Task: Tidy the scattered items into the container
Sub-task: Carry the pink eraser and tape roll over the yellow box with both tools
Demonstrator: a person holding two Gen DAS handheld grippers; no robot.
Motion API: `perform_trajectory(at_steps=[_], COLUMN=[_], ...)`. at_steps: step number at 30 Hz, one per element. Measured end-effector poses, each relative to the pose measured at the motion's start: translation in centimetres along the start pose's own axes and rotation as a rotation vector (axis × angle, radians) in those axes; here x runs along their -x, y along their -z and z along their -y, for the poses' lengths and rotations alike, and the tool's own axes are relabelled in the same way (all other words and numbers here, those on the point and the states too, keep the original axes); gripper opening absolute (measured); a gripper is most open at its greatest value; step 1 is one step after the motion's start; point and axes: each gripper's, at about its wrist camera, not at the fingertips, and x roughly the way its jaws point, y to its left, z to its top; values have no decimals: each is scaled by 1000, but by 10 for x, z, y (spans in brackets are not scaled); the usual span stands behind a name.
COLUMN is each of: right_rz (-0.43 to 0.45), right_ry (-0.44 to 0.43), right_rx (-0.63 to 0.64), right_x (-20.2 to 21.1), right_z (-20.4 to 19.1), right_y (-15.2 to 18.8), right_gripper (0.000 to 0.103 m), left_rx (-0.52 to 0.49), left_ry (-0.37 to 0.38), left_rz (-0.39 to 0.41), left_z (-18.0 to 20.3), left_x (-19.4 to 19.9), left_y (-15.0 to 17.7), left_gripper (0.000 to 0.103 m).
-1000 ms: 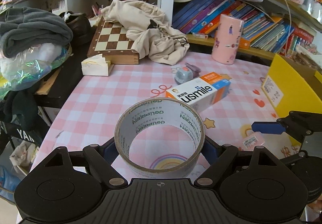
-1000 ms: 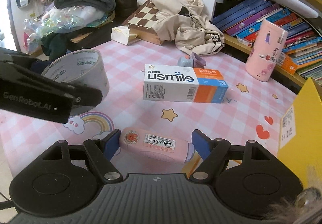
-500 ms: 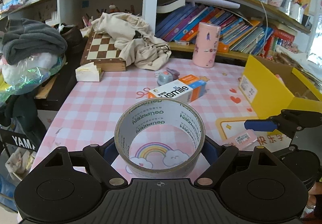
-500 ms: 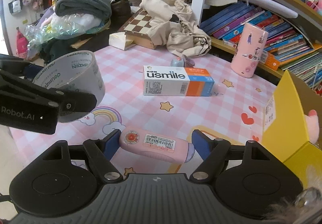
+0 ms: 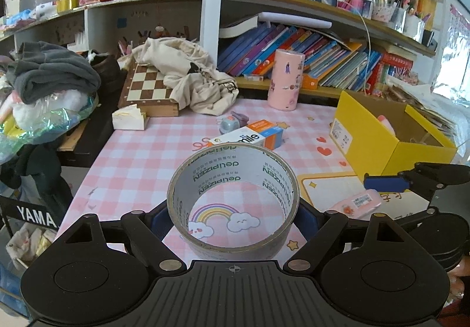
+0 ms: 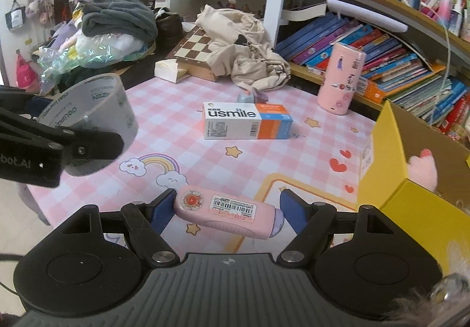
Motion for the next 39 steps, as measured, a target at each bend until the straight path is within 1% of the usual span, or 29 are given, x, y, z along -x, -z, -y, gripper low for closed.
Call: perform_trajectory(at_steps=[5,16,26,39], right_rz=[6,8,-6,-40], right_ry=[20,62,102,155], right_rx=[-7,-21,-46,-104], right_x=[16,35,45,59], right_z=[-2,-4,2,16], right_y=[9,19,28,47], right_gripper=[75,75,75,75], left_rx=[-9,-25,-39,-79], left_ry=[21,63,106,179], left_rz=[18,14,-9,-21], left_z=[3,9,18,40], left_x=[12,23,22,19], left_y=[3,12,19,22], left_gripper=[85,85,85,85])
